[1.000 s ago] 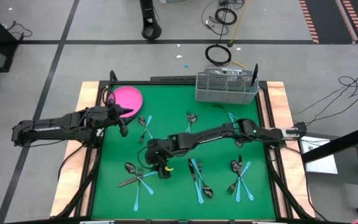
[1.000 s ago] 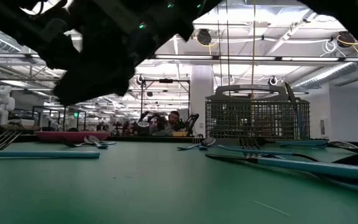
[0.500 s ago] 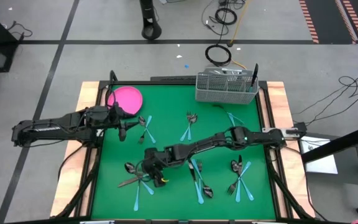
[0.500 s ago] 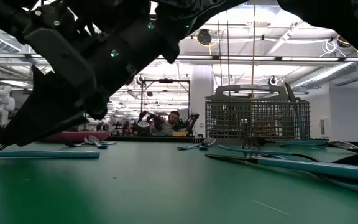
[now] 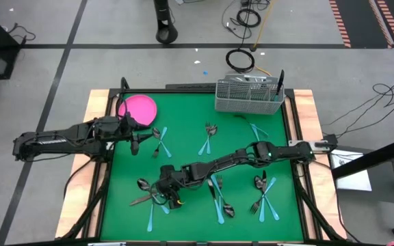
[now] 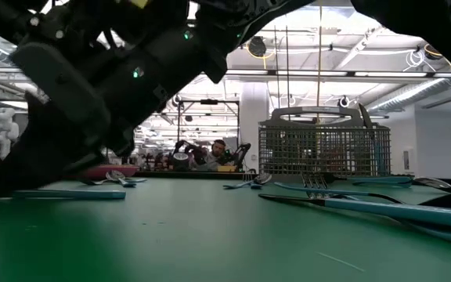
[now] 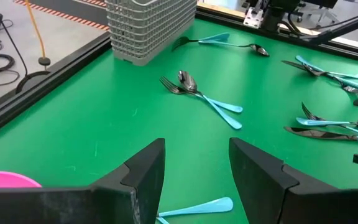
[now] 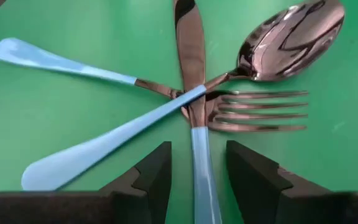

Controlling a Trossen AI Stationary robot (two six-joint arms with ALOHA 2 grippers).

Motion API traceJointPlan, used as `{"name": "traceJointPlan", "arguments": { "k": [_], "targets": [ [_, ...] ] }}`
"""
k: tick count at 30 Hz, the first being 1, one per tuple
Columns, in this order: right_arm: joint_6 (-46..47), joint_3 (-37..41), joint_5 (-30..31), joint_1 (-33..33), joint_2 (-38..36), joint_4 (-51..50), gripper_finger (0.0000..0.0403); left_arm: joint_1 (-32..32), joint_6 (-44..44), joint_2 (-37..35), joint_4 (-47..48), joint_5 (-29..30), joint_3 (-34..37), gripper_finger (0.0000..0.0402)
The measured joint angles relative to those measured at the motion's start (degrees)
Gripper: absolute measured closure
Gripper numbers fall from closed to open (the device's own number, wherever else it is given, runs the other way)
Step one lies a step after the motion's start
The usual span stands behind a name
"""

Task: Sort silverware
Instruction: Put the blue table knife into the gray silverware basket

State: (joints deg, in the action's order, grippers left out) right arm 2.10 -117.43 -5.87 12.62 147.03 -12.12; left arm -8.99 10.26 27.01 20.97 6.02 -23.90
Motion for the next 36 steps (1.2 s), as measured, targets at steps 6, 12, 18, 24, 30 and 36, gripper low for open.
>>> {"name": "traceJointPlan", "arguments": {
  "k": [6,12,18,24,30,36],
  "targets": [
    [1.2,0.0,-0.2,-0.2,0.1,-0.3,0.0304,0.0,0.0,0.0,-0.3,0.0,0.0,0.0221],
    [0.1,-0.1,0.1,-0.7,0.1,-3.6,0.0388,0.0,0.0,0.0,-0.5,0.0,0.0,0.0221],
    [-1.6,-0.1,2.5,-0.7,-0.5,-4.8,0.0391,0.0,0.0,0.0,-0.7,0.0,0.0,0.0221],
    [-3.4,0.1,3.4,-0.9,-2.0,-6.6,0.0399,0.0,0.0,0.0,-1.0,0.0,0.0,0.0221],
    [-5.6,0.2,7.8,-0.9,-4.5,-10.0,0.0401,0.0,-0.1,0.0,-1.2,0.0,0.0,0.0221],
    [-8.7,0.2,13.3,-0.7,-7.3,-12.7,0.0402,0.0,-0.3,0.0,-1.2,0.0,0.0,0.0221]
  ]
}}
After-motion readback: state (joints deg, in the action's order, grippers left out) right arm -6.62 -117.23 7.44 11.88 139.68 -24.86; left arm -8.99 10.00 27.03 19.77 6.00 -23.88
